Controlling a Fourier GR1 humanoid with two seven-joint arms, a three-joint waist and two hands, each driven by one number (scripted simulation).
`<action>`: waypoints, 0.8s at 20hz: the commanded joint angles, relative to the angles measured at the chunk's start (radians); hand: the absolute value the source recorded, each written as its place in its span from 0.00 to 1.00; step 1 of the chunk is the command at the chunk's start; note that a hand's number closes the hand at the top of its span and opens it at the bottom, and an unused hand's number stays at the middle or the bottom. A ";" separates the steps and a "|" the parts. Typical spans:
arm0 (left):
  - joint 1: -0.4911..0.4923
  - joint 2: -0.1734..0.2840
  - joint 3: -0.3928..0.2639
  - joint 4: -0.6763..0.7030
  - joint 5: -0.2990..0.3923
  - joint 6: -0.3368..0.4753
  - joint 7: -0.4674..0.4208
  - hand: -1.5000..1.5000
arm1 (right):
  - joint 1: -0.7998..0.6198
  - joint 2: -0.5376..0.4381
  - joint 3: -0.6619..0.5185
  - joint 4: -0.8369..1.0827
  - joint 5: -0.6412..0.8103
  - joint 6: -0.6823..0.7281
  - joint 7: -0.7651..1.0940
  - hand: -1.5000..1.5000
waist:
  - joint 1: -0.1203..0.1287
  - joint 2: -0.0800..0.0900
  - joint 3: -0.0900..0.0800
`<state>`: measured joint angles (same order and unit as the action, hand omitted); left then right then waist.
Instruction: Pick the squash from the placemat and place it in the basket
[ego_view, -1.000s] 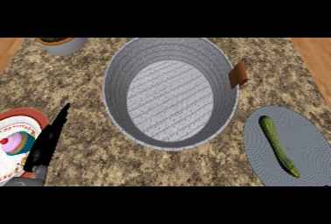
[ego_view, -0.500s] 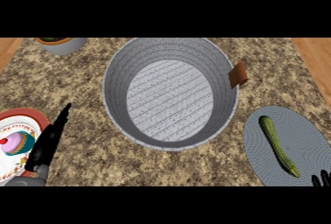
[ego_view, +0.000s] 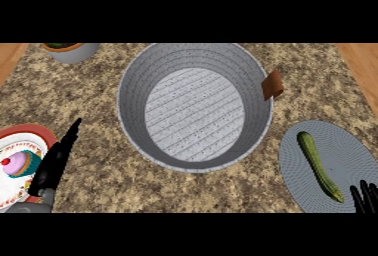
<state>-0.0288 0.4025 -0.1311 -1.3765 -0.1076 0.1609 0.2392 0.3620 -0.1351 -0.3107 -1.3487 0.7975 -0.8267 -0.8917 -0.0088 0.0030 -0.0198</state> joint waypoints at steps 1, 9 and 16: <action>0.014 -0.018 0.005 0.050 -0.006 0.008 -0.048 0.50 | -0.152 0.104 -0.013 0.076 -0.035 -0.057 0.088 0.00 | 0.019 0.001 0.020; 0.045 0.003 0.007 -0.008 -0.010 -0.015 -0.028 0.50 | -0.225 0.072 -0.066 0.177 -0.051 -0.022 0.030 0.00 | 0.021 -0.004 0.022; -0.006 0.004 0.045 0.028 0.005 -0.033 -0.033 0.50 | -0.313 0.055 -0.102 0.292 0.066 -0.008 0.098 1.00 | 0.021 -0.001 0.021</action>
<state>-0.0343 0.3960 -0.1098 -1.3550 -0.1178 0.1450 0.2294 0.1912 -0.1439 -0.3784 -1.1311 0.8930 -0.7955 -0.9104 -0.0134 0.0080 -0.0046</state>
